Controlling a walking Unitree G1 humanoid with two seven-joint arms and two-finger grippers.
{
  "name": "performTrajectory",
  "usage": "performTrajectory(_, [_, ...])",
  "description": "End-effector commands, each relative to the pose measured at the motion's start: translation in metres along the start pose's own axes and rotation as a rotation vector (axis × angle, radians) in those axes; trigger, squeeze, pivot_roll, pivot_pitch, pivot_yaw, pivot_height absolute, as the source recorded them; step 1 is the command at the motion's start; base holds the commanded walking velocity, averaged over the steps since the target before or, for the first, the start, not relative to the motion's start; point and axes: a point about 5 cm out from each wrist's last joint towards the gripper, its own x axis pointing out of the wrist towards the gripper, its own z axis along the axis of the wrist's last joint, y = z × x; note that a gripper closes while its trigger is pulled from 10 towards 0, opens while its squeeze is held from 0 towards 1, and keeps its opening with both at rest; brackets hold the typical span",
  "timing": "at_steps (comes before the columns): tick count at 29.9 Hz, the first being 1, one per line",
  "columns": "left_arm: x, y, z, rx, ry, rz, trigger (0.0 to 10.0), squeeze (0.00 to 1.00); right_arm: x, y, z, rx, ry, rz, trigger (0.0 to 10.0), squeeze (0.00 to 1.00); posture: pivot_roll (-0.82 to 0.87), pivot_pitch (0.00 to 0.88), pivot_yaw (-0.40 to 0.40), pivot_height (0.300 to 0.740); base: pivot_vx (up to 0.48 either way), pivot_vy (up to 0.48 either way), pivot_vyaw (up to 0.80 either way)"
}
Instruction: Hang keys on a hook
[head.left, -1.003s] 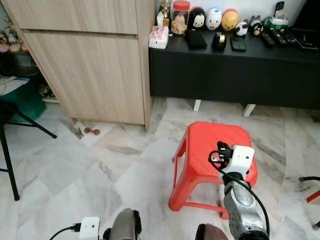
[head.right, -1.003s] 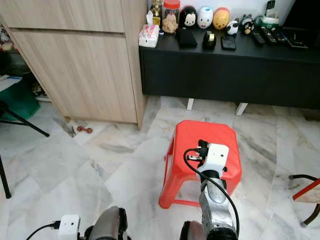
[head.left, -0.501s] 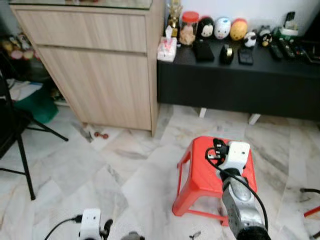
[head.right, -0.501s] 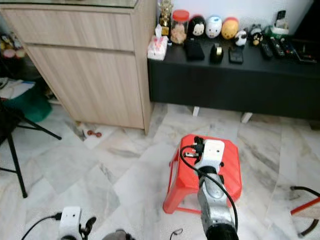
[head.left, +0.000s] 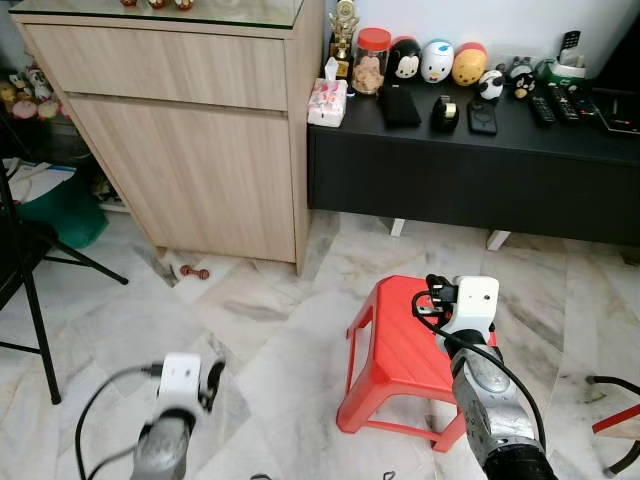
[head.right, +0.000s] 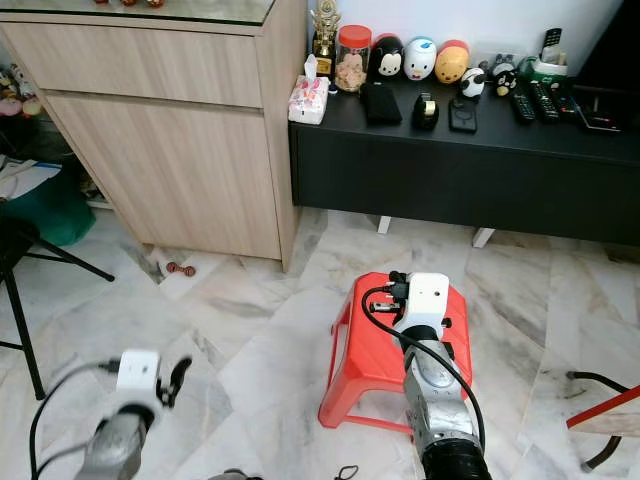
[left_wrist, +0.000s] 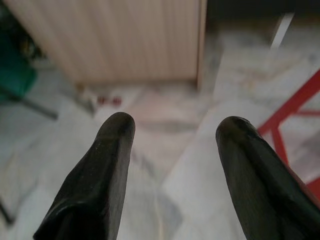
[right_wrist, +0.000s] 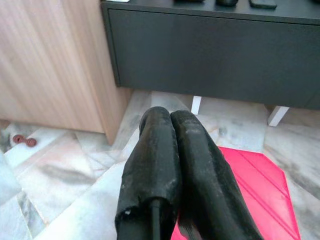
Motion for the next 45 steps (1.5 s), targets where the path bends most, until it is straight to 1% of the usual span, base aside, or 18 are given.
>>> performTrajectory(1, [0.003, -0.005, 0.008, 0.010, -0.041, -0.063, 10.0, 0.00, 0.003, 0.004, 0.003, -0.061, 0.068, 0.103, 10.0, 0.00, 0.15, 0.130, -0.051, 0.740, 0.000, 0.000, 0.00])
performTrajectory(2, [0.009, -0.009, 0.025, 0.024, -0.118, -0.125, 10.0, 0.00, 0.004, 0.010, 0.008, -0.081, 0.096, 0.221, 10.0, 0.00, 0.14, 0.121, -0.054, 0.740, 0.000, 0.000, 0.00])
performTrajectory(6, [0.012, -0.011, 0.034, 0.009, -0.158, -0.156, 10.0, 0.00, 0.005, 0.012, 0.015, -0.064, 0.095, 0.280, 10.0, 0.00, 0.13, 0.120, -0.054, 0.740, 0.000, 0.000, 0.00])
performTrajectory(10, [0.011, -0.022, 0.051, 0.037, -0.226, -0.309, 10.0, 0.00, -0.004, 0.018, 0.024, -0.188, 0.122, 0.478, 10.0, 0.00, 0.13, 0.104, -0.059, 0.740, 0.000, 0.000, 0.00])
performTrajectory(11, [0.010, -0.025, 0.055, 0.032, -0.237, -0.348, 10.0, 0.00, -0.007, 0.020, 0.026, -0.191, 0.126, 0.529, 10.0, 0.00, 0.13, 0.101, -0.059, 0.740, 0.000, 0.000, 0.00])
performTrajectory(13, [0.009, -0.026, 0.056, 0.031, -0.240, -0.365, 10.0, 0.00, -0.008, 0.020, 0.027, -0.191, 0.127, 0.547, 10.0, 0.00, 0.13, 0.098, -0.060, 0.740, 0.000, 0.000, 0.00])
performTrajectory(15, [0.007, -0.030, 0.060, -0.004, -0.237, -0.428, 10.0, 0.00, -0.011, 0.022, 0.032, -0.174, 0.143, 0.599, 10.0, 0.00, 0.13, 0.091, -0.061, 0.740, 0.000, 0.000, 0.00])
performTrajectory(16, [0.004, -0.034, 0.062, -0.016, -0.225, -0.494, 10.0, 0.00, -0.013, 0.023, 0.034, -0.173, 0.163, 0.636, 10.0, 0.00, 0.13, 0.087, -0.062, 0.740, 0.000, 0.000, 0.00])
performTrajectory(17, [0.002, -0.036, 0.065, -0.018, -0.218, -0.545, 10.0, 0.00, -0.014, 0.025, 0.036, -0.205, 0.168, 0.668, 10.0, 0.00, 0.13, 0.082, -0.061, 0.740, 0.000, 0.000, 0.00])
performTrajectory(18, [0.002, -0.036, 0.065, -0.018, -0.218, -0.545, 10.0, 0.00, -0.014, 0.025, 0.036, -0.205, 0.168, 0.668, 10.0, 0.00, 0.13, 0.082, -0.061, 0.740, 0.000, 0.000, 0.00])
performTrajectory(19, [-0.001, -0.040, 0.068, -0.036, -0.218, -0.589, 10.0, 0.00, -0.016, 0.029, 0.038, -0.200, 0.168, 0.704, 10.0, 0.00, 0.13, 0.077, -0.062, 0.740, 0.000, 0.000, 0.00])
performTrajectory(22, [-0.003, -0.044, 0.076, -0.083, -0.222, -0.652, 10.0, 0.00, -0.017, 0.033, 0.044, -0.193, 0.155, 0.729, 10.0, 0.00, 0.13, 0.072, -0.062, 0.740, 0.000, 0.000, 0.00])
performTrajectory(24, [-0.008, -0.048, 0.086, -0.113, -0.218, -0.731, 10.0, 0.00, -0.017, 0.039, 0.053, -0.145, 0.134, 0.760, 10.0, 0.00, 0.13, 0.067, -0.062, 0.740, 0.000, 0.000, 0.00])
performTrajectory(27, [-0.010, -0.052, 0.088, -0.096, -0.199, -0.780, 10.0, 0.00, -0.015, 0.042, 0.058, -0.126, 0.125, 0.748, 10.0, 0.00, 0.13, 0.076, -0.062, 0.740, 0.000, 0.000, 0.00])
performTrajectory(30, [-0.014, -0.058, 0.096, -0.112, -0.203, -0.836, 10.0, 0.00, -0.014, 0.047, 0.064, -0.081, 0.121, 0.741, 10.0, 0.00, 0.13, 0.084, -0.064, 0.740, 0.000, 0.000, 0.00])
performTrajectory(33, [-0.018, -0.062, 0.104, -0.127, -0.206, -0.882, 10.0, 0.00, -0.016, 0.053, 0.068, -0.049, 0.116, 0.765, 10.0, 0.00, 0.13, 0.096, -0.067, 0.740, 0.000, 0.000, 0.00])
performTrajectory(37, [-0.027, -0.072, 0.110, -0.103, -0.160, -0.976, 10.0, 0.00, -0.023, 0.062, 0.067, -0.009, 0.136, 0.805, 10.0, 0.00, 0.13, 0.115, -0.066, 0.740, 0.000, 0.000, 0.00])
performTrajectory(45, [-0.025, -0.078, 0.114, -0.061, -0.154, -0.958, 10.0, 0.00, -0.023, 0.065, 0.065, -0.012, 0.165, 0.801, 10.0, 0.00, 0.14, 0.131, -0.062, 0.740, 0.000, 0.000, 0.00])
